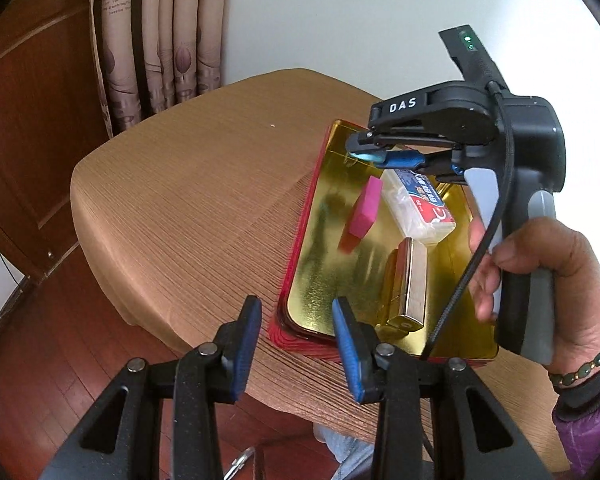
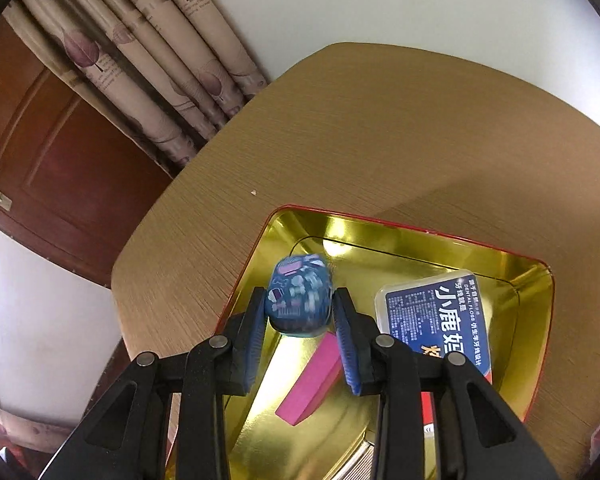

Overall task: Organize rigid objects
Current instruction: 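Release the pink block into the tin while right carries the blue tin in and releases it, then reach the left tool to the clear plastic box and grasp it, then carry the clear box toward the tin while right grasps the white zigzag cube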

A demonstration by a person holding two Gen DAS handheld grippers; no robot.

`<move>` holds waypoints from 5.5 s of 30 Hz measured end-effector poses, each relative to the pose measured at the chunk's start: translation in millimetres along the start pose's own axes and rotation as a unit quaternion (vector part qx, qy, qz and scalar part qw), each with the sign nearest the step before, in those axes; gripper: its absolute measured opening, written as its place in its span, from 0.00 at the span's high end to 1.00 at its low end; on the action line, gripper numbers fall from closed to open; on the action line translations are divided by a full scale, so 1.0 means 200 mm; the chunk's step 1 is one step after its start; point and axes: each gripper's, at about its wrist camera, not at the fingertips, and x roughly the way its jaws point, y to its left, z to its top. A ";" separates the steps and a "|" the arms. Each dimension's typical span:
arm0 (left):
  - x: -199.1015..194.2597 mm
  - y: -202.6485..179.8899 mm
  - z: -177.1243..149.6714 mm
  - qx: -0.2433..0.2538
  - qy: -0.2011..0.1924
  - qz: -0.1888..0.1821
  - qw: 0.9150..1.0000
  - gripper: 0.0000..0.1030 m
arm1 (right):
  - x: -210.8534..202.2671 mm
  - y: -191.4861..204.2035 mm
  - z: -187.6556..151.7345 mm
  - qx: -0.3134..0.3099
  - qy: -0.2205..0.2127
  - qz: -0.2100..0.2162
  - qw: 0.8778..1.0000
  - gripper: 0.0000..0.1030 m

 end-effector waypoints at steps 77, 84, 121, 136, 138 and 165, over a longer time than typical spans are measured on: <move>0.74 -1.98 0.15 0.463 0.235 -0.181 0.835 0.63 | -1.43 -1.58 -1.68 0.166 -0.183 -0.232 0.941 0.26; 0.78 -2.01 0.06 0.466 0.291 -0.188 0.815 0.22 | -1.44 -1.57 -1.68 0.171 -0.185 -0.229 0.940 0.23; 0.91 -1.88 0.10 0.456 0.257 -0.135 0.841 0.11 | -1.44 -1.55 -1.69 0.173 -0.182 -0.225 0.941 0.13; 0.73 -1.77 0.00 0.475 0.188 -0.131 0.850 0.44 | -1.44 -1.54 -1.68 0.178 -0.177 -0.226 0.941 0.10; 0.66 -1.73 -0.01 0.457 0.171 -0.134 0.863 0.44 | -1.44 -1.54 -1.67 0.178 -0.178 -0.227 0.941 0.10; 0.06 -0.65 0.26 0.168 0.151 -0.163 0.960 0.44 | -1.12 -1.38 -1.11 -0.071 -0.106 -0.143 0.981 0.50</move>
